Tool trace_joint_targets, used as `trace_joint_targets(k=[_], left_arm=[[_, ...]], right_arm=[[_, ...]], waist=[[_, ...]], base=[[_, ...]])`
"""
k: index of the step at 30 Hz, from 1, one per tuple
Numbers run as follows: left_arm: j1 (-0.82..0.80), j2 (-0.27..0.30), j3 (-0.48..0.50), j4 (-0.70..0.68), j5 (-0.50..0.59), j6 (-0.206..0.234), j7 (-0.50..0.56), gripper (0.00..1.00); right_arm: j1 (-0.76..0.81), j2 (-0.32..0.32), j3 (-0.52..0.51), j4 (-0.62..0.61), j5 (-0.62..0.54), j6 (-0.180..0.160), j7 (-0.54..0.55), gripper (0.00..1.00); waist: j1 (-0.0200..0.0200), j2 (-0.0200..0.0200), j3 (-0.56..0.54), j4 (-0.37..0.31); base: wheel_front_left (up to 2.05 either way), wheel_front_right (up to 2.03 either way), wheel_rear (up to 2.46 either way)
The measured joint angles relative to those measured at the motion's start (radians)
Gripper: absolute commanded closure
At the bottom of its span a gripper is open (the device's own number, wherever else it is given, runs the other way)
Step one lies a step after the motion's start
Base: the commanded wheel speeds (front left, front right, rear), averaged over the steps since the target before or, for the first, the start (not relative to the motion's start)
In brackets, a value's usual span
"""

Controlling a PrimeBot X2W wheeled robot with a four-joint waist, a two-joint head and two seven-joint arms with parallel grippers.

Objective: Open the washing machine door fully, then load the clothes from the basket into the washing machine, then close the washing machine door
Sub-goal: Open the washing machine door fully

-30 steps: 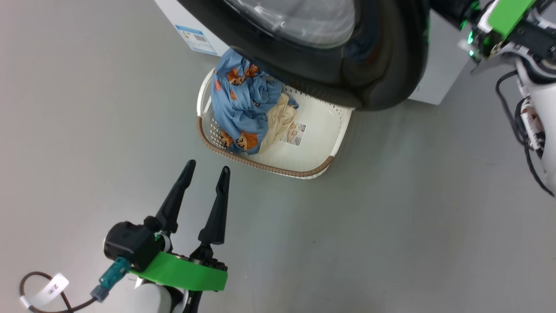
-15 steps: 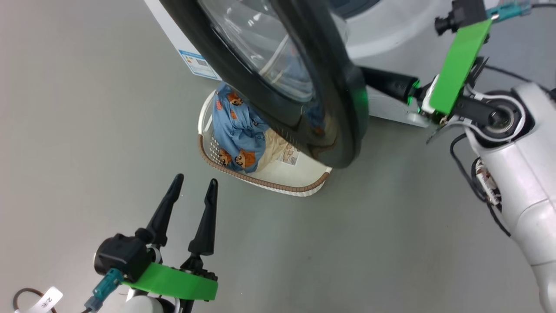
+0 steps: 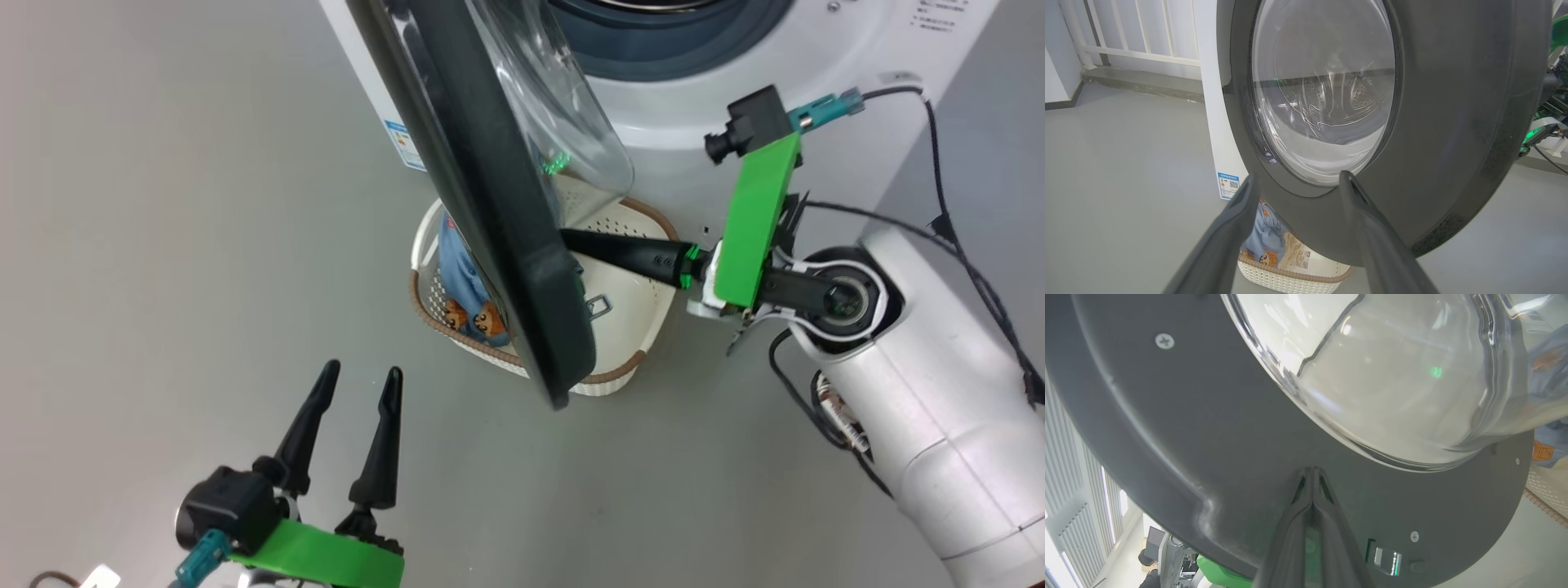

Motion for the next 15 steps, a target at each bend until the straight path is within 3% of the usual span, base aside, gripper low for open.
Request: trace_joint_targets(k=[15], left_arm=[[0.036,0.0,0.033,0.028,-0.01,0.028,0.0,0.0]], right_arm=[[0.038,0.072,0.064,0.004,-0.006,0.0,-0.008,1.0]], waist=[[0.0,0.0,-0.039,0.089]], base=[[0.0,0.0,0.0]])
